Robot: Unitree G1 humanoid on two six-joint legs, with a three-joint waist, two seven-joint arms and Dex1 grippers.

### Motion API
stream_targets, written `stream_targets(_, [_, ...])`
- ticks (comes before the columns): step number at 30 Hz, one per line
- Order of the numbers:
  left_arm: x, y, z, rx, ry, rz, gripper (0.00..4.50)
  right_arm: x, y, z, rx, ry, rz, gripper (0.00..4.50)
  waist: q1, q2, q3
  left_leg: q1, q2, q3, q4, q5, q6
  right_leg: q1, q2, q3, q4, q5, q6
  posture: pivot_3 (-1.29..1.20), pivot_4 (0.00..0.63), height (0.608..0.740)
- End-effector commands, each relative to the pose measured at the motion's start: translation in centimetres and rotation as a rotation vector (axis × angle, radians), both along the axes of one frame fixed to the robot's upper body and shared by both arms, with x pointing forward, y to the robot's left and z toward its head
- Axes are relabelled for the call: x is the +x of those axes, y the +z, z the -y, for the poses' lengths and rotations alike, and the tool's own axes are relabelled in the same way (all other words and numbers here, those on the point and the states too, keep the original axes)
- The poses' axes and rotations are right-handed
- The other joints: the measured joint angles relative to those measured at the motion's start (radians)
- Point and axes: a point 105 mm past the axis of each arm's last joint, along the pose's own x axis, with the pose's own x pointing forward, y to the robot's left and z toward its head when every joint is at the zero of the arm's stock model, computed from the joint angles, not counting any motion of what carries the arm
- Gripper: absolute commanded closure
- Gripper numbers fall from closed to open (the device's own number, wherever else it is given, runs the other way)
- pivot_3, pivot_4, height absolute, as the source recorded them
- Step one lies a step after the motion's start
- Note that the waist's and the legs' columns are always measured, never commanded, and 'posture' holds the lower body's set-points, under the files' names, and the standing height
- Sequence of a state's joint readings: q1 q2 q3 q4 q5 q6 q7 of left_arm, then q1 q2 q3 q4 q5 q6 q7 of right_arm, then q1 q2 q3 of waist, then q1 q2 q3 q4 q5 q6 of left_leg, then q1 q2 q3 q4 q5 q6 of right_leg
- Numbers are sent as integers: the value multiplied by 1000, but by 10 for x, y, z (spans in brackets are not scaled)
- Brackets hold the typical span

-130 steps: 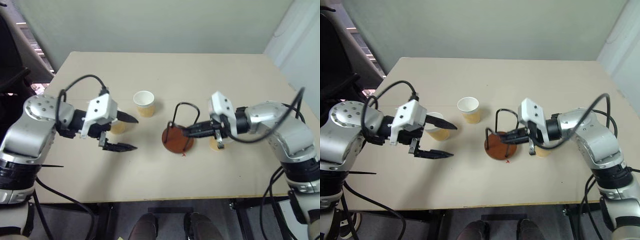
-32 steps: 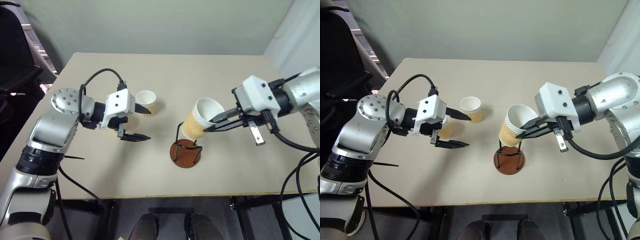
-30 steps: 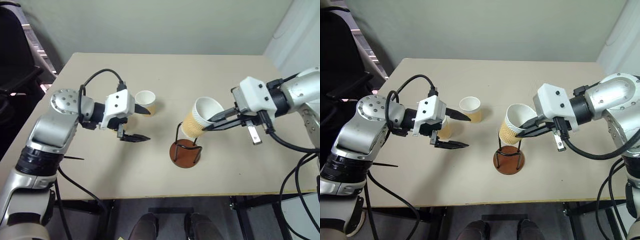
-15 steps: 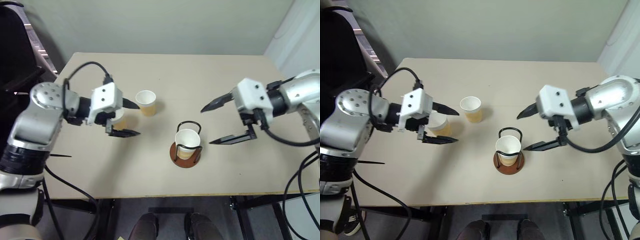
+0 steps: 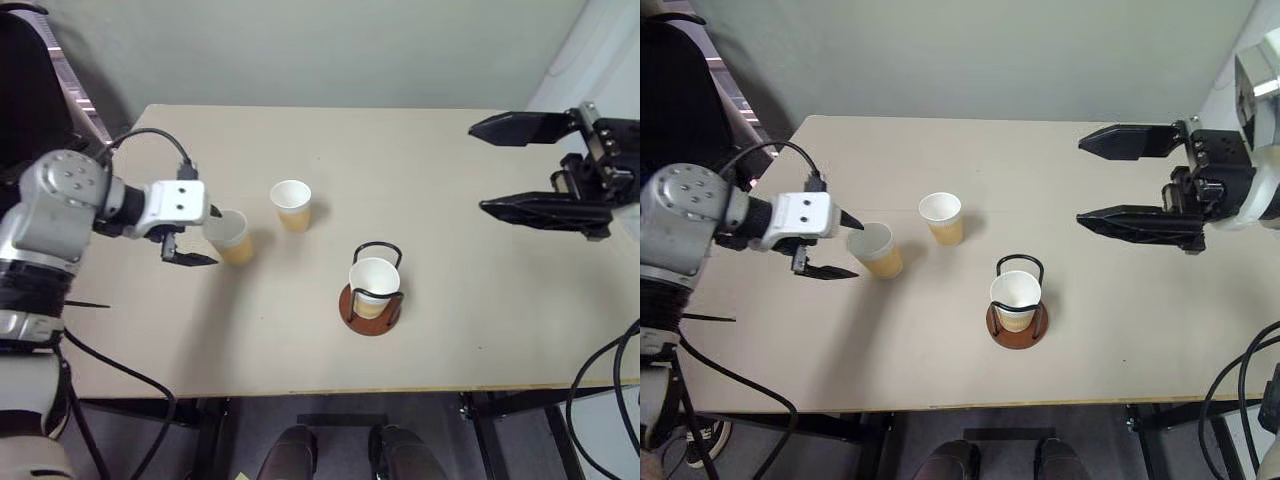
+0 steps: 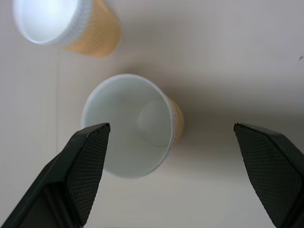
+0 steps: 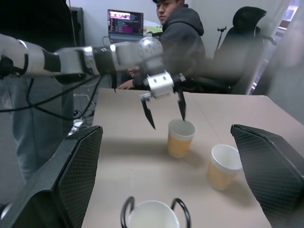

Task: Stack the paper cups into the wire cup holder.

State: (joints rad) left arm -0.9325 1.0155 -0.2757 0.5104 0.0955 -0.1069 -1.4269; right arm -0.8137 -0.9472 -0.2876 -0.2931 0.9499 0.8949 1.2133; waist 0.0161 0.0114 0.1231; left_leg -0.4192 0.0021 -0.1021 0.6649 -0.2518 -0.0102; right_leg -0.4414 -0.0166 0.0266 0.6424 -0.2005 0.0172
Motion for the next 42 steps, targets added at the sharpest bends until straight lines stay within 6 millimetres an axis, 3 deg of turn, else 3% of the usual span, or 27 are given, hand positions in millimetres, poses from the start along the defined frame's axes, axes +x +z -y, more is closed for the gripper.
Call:
stream_targets(1, [12, 6, 3, 9, -1, 57, 0, -5, 1, -3, -11, -29, 31, 18, 0, 0, 0, 0, 0, 0, 0, 0, 0, 0, 0, 0, 0, 0, 0, 0, 150, 740])
stream_targets(2, [13, 4, 5, 9, -9, 50, 0, -3, -1, -3, -20, -50, 30, 18, 0, 0, 0, 0, 0, 0, 0, 0, 0, 0, 0, 0, 0, 0, 0, 0, 150, 740])
stream_targets(5, [14, -2, 9, 13, -35, 29, 589, -1, -6, -1, -30, -85, 26, 0, 0, 0, 0, 0, 0, 0, 0, 0, 0, 0, 0, 0, 0, 0, 0, 0, 150, 740])
stream_targets(15, [4, 2, 16, -3, -107, -24, 4269, 1, -7, 7, -32, -137, 36, 0, 0, 0, 0, -1, 0, 1, 0, 0, 0, 0, 0, 0, 0, 0, 2, 0, 150, 740])
stream_targets(16, [1, 4, 19, -13, -127, -34, 4444, 1, -7, 8, -32, -138, 37, 0, 0, 0, 0, -1, 0, 1, 0, 0, 0, 0, 0, 0, 0, 0, 2, 0, 150, 740])
stream_targets(19, [-7, 18, 30, -42, -202, -33, 4444, 0, -7, 9, -35, -138, 38, 0, 1, 0, 0, -1, 0, 1, 1, 0, 0, 0, 0, 0, 0, 0, 2, 0, 150, 740])
stream_targets(21, [-17, 49, 52, -122, -304, 18, 4444, -3, -6, 11, -37, -141, 43, 0, 3, -1, 0, -1, 0, 1, 1, 0, 0, 0, 0, 0, 0, 0, 2, 0, 150, 740])
stream_targets(27, [-53, 115, 107, -252, -613, 103, 4444, -7, -7, 18, -50, -186, 58, 0, 10, -1, 0, -3, 0, 1, 2, 0, 1, 0, 0, 0, -2, 0, 3, 0, 150, 740])
stream_targets(30, [-72, 135, 130, -282, -771, 110, 4444, -7, -6, 22, -52, -212, 70, 0, 9, -1, 0, -3, -1, 2, 1, -1, 2, -1, -1, 0, -3, 0, 4, 0, 150, 740])
stream_targets(33, [-88, 142, 150, -296, -904, 79, 4444, -7, -7, 23, -57, -229, 79, 0, 8, -1, 0, -2, -1, 3, 1, -1, 2, 0, -1, 1, -2, 0, 5, 0, 150, 740])
stream_targets(36, [-99, 130, 169, -215, -1030, 27, 4444, -9, -8, 24, -64, -246, 87, 0, 7, -1, 0, -2, -1, 3, 1, -1, 2, 0, -1, 1, -1, -1, 6, 0, 150, 740])
stream_targets(42, [-91, 110, 180, -92, -1089, -11, 4444, -16, -9, 26, -66, -286, 91, 0, 7, 0, 0, -2, -2, 4, 3, -1, 3, 1, -2, 2, -1, -1, 9, 0, 150, 740])
